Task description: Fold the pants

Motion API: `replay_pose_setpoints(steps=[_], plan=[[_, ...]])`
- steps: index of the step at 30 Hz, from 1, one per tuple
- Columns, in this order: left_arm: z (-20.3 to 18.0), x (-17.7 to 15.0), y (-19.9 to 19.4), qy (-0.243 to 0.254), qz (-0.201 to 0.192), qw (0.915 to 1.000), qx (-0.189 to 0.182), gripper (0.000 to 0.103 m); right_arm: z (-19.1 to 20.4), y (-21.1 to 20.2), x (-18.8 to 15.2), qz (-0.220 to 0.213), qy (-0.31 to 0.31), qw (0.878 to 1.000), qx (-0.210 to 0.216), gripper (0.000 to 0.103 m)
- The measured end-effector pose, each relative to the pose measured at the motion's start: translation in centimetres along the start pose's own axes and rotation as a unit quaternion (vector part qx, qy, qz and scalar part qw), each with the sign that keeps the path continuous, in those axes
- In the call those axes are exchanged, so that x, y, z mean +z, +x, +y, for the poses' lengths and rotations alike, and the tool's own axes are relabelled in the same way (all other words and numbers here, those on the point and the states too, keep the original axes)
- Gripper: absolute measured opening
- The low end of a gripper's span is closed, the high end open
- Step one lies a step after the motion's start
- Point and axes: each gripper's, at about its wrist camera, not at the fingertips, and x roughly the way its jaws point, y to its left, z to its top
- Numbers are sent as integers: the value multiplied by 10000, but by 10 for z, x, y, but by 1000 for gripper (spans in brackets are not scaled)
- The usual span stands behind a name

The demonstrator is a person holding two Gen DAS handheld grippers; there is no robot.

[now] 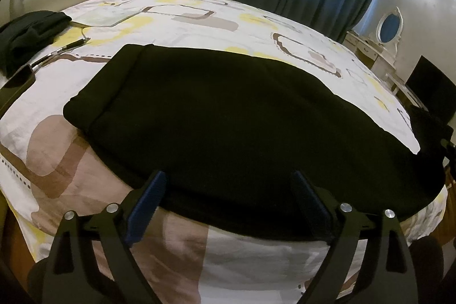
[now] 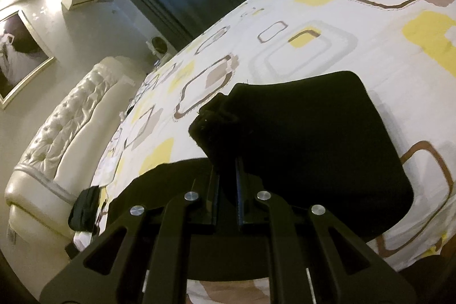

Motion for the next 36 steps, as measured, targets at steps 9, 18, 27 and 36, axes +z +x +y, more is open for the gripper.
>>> replay_pose_setpoints(steps=[9, 18, 27, 36], plan=[[-2, -3, 5, 81, 74, 9999, -54, 98, 23, 21, -21, 375, -191, 9991, 104, 9], [-2, -4, 5, 64, 32, 9999, -103, 98, 40, 37, -39, 668, -359, 9970, 172, 9], [1, -2, 4, -28, 0, 9998, -209, 98, 43, 47, -52, 919, -468, 9945, 159, 10], [2, -1, 3, -43, -5, 9997, -225, 98, 44, 59, -65, 1114, -610, 9919, 19, 10]])
